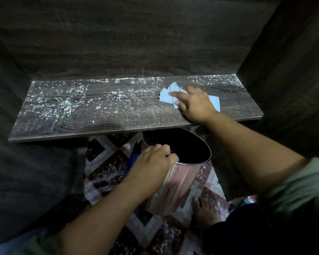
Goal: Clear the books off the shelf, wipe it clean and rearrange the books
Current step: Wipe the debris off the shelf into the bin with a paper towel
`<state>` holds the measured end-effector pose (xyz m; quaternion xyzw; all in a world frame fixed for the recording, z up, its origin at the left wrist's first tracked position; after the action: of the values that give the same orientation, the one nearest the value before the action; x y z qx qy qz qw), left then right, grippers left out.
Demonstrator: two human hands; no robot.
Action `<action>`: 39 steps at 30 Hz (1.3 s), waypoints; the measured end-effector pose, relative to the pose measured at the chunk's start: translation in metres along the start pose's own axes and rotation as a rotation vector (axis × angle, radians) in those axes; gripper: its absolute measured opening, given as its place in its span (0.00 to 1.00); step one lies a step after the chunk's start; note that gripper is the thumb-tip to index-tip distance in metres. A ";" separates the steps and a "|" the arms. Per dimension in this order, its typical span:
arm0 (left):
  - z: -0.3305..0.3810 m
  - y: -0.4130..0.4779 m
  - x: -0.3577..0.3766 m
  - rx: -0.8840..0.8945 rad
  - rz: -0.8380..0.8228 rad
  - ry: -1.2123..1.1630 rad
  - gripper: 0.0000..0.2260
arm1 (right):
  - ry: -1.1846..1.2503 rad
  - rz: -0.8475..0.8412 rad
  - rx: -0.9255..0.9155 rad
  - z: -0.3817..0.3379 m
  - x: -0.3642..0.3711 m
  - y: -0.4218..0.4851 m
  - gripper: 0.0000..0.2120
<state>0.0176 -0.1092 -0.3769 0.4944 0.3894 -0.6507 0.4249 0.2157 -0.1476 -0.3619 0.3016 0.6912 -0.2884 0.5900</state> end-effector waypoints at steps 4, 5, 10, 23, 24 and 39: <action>0.017 0.006 -0.006 0.033 0.017 0.062 0.14 | 0.031 0.012 -0.078 -0.012 0.001 -0.040 0.19; 0.021 0.008 -0.007 0.048 0.021 0.068 0.17 | 0.041 -0.009 -0.101 -0.015 0.002 -0.048 0.18; 0.032 0.015 -0.011 0.063 0.025 0.041 0.22 | 0.159 0.007 -0.147 0.011 -0.022 -0.064 0.15; 0.034 0.048 0.006 0.058 -0.089 -0.075 0.20 | 0.021 -0.047 0.428 0.115 -0.004 -0.036 0.24; 0.033 0.050 0.006 0.053 -0.089 -0.078 0.20 | 0.007 -0.055 0.374 0.102 -0.001 -0.034 0.24; 0.013 0.036 0.003 0.002 -0.006 -0.145 0.16 | 0.194 -0.164 0.714 0.166 -0.016 -0.059 0.29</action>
<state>0.0468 -0.1343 -0.3806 0.4454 0.3583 -0.6864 0.4496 0.2791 -0.3124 -0.3660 0.4579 0.6216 -0.5274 0.3548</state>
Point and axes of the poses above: each hand's wrist, its own y-axis towards the middle knuckle, its own x-axis out of the palm, z = x × y, the point moved 10 cm from there along y, towards the middle knuckle, and after that the axes turned 13 degrees about -z, right-handed, at the moved point
